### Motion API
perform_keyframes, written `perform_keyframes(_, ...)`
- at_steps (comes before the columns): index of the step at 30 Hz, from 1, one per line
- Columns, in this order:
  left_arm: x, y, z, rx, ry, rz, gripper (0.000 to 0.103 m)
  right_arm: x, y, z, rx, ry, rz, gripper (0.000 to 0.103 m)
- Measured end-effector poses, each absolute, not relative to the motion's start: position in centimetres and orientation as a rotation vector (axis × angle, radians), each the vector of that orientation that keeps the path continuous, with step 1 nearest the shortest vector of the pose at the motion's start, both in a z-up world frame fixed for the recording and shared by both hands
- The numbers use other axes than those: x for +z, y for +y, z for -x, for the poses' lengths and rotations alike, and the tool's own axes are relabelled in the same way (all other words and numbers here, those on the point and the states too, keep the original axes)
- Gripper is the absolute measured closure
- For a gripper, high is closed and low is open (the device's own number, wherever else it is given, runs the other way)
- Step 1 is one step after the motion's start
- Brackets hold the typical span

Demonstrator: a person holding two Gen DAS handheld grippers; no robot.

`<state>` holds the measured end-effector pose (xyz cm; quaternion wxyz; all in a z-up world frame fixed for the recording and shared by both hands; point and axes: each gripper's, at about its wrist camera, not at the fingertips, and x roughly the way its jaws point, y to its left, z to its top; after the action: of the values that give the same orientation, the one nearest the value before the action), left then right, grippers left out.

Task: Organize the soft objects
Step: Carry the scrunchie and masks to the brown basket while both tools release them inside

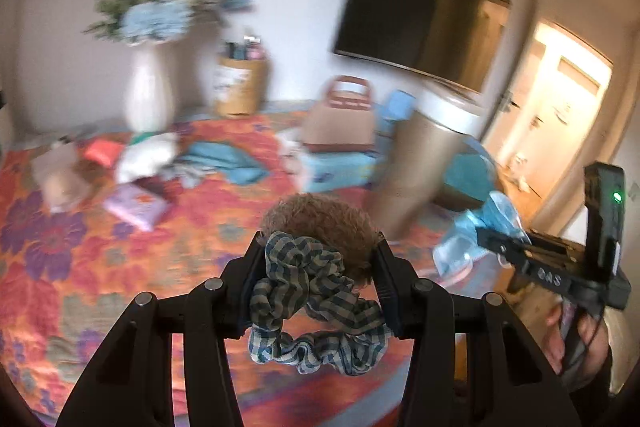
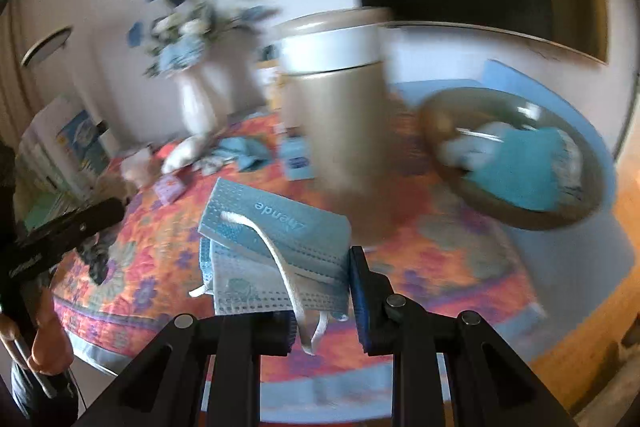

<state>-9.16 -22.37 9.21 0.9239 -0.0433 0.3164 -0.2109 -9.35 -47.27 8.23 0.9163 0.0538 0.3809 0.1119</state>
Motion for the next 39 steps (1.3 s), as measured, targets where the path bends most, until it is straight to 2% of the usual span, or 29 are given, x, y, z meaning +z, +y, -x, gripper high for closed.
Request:
perform_keyframes(8,11.4,-32.2,10.6,-0.657,0.653,0.02,0.056,9.6,-57.9,11.3,0.037,0.734,-0.213,0.081)
perform_keyframes(17,14.7,-43.4,8.4,-0.698,0.638,-0.047,0.056,12.9,-64.8,10.4,-0.079,0.632,-0.262,0.081)
perform_keyframes(22,14.8,-47.9,4.6,-0.584,0.657,-0.035,0.056,14.4,-66.7,6.2,-0.101,0.6,-0.244,0.081)
perform_keyframes(31,11.8,-51.7,-1.2,-0.408,0.676,-0.055,0.055,12.8,-70.0,-4.7,-0.052,0.694,-0.349,0.081)
perform_keyframes(33,11.3,-52.4,-2.1,-0.362,0.657,-0.067,0.05,12.3,-69.9,-7.4,-0.036,0.735,-0.336,0.077)
perform_keyframes(34,11.0,-52.7,-2.5,-0.354,0.651,-0.069,0.042,12.0,-70.0,-8.5,-0.029,0.752,-0.336,0.074)
perform_keyframes(35,10.6,-53.1,-2.9,-0.355,0.659,-0.076,0.027,11.7,-70.2,-9.4,-0.006,0.774,-0.354,0.059)
perform_keyframes(36,10.2,-53.5,-3.2,-0.362,0.669,-0.082,0.026,11.2,-70.3,-10.0,0.022,0.797,-0.376,0.042)
perform_keyframes(39,9.6,-53.8,-2.7,-0.384,0.661,-0.105,0.026,10.2,-70.7,-10.2,0.052,0.845,-0.385,0.041)
